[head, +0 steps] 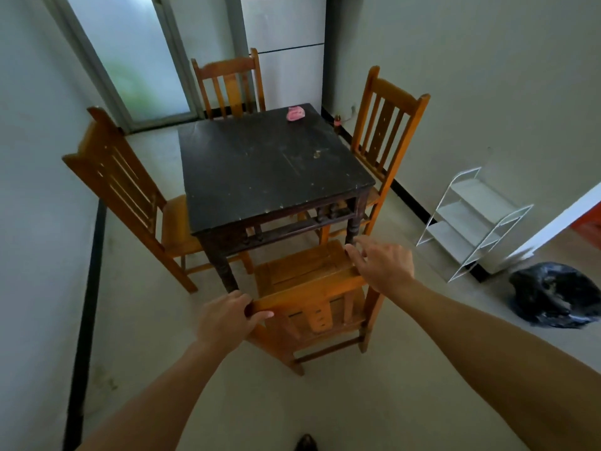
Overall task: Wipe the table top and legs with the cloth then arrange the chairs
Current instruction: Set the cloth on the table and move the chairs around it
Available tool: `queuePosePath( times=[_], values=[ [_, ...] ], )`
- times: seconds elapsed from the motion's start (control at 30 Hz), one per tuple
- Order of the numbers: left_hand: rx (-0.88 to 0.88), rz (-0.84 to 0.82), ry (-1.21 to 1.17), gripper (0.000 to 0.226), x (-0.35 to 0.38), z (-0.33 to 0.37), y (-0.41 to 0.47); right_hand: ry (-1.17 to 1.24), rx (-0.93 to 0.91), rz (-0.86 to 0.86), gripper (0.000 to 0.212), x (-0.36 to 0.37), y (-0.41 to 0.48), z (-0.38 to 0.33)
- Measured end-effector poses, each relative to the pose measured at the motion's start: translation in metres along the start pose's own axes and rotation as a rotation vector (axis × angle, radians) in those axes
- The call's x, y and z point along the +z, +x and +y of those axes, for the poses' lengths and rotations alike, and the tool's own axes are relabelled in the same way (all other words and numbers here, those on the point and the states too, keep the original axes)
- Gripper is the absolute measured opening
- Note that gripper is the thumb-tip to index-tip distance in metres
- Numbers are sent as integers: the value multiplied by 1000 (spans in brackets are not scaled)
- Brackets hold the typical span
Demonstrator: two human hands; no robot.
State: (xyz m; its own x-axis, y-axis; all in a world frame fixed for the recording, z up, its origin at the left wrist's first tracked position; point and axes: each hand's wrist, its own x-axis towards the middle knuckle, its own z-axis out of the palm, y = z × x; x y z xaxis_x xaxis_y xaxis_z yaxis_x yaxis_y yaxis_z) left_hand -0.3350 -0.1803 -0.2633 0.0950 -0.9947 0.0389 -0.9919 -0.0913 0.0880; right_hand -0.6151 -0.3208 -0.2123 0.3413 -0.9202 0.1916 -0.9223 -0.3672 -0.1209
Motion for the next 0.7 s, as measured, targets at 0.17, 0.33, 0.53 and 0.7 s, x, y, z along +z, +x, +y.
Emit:
queuePosePath(
  times=[0.17,0.33,0.53,0.7],
  values=[
    [-30,51,-48,65,3,-22,47,52,20,22,54,18,67,-9],
    [-68,9,-43,59,6,-30,95,62,51,13,60,36,121,-3],
    [-75,-9,-2,48,4,-22,146,79,18,7,50,57,171,20],
    [-73,-24,60,53,4,-7,187,67,-18,-28,54,73,198,51]
  ],
)
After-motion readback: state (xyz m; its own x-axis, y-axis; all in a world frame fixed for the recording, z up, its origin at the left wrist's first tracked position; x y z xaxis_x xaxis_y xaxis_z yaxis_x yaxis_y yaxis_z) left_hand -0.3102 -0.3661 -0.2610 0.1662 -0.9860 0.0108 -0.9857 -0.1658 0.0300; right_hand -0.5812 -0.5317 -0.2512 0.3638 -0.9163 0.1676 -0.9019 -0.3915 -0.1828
